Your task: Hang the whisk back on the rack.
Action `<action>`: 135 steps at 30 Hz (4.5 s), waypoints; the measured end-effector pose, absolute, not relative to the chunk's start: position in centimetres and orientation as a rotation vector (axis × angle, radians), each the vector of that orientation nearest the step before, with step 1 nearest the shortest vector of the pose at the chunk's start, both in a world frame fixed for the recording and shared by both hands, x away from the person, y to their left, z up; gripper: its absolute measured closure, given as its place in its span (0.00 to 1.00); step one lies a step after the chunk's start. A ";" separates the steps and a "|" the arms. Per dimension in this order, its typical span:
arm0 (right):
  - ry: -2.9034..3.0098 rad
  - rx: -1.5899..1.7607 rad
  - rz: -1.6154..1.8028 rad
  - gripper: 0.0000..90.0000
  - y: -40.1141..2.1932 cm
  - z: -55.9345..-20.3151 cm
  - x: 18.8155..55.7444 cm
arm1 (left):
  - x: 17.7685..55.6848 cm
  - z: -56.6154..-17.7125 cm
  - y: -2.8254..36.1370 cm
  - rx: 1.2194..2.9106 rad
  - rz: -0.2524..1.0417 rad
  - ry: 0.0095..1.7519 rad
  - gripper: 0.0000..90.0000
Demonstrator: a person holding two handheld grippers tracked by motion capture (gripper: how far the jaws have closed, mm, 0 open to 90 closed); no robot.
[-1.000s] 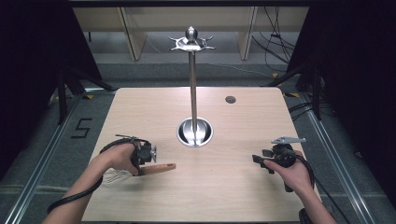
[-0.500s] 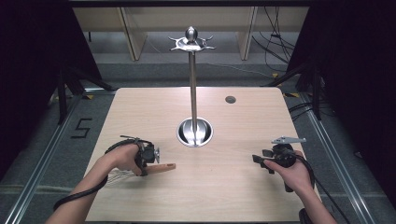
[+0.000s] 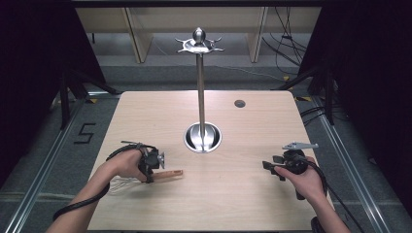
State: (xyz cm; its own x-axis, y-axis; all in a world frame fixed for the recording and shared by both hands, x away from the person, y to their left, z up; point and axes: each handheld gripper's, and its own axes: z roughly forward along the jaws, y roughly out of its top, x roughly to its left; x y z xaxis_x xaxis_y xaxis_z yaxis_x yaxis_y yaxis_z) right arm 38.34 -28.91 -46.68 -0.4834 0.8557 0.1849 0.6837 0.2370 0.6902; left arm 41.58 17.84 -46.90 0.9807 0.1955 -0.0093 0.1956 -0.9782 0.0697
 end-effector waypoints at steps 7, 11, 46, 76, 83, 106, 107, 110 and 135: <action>2.285 1.432 1.090 0.50 -28.9 -46.8 38.4 | 41.4 -45.1 18.8 2.960 0.137 0.334 0.76; 2.284 1.432 1.090 0.50 -28.9 -46.8 38.5 | 41.3 -44.0 19.6 2.871 0.194 0.414 0.76; 2.286 1.435 1.084 0.50 -28.8 -46.8 38.5 | 40.4 -37.9 25.0 2.173 0.584 0.631 0.76; 2.286 1.432 1.086 0.50 -28.8 -46.8 38.5 | 40.7 -37.6 23.7 1.826 0.575 0.724 0.76; 2.285 1.434 1.086 0.50 -28.8 -46.9 38.5 | 40.3 -36.6 22.4 1.788 0.629 0.730 0.76; 2.286 1.430 1.092 0.50 -28.8 -46.9 38.5 | 42.6 -33.8 21.5 1.725 0.472 0.625 0.76; 2.288 1.431 1.095 0.50 -28.8 -46.9 38.5 | 42.7 -33.8 21.5 1.724 0.469 0.620 0.76; 2.286 1.428 1.093 0.50 -28.8 -46.9 38.5 | 43.0 -33.5 21.6 1.731 0.479 0.616 0.76; 2.284 1.420 1.076 0.50 -29.0 -46.8 38.4 | 44.2 -31.4 20.7 1.732 0.471 0.583 0.76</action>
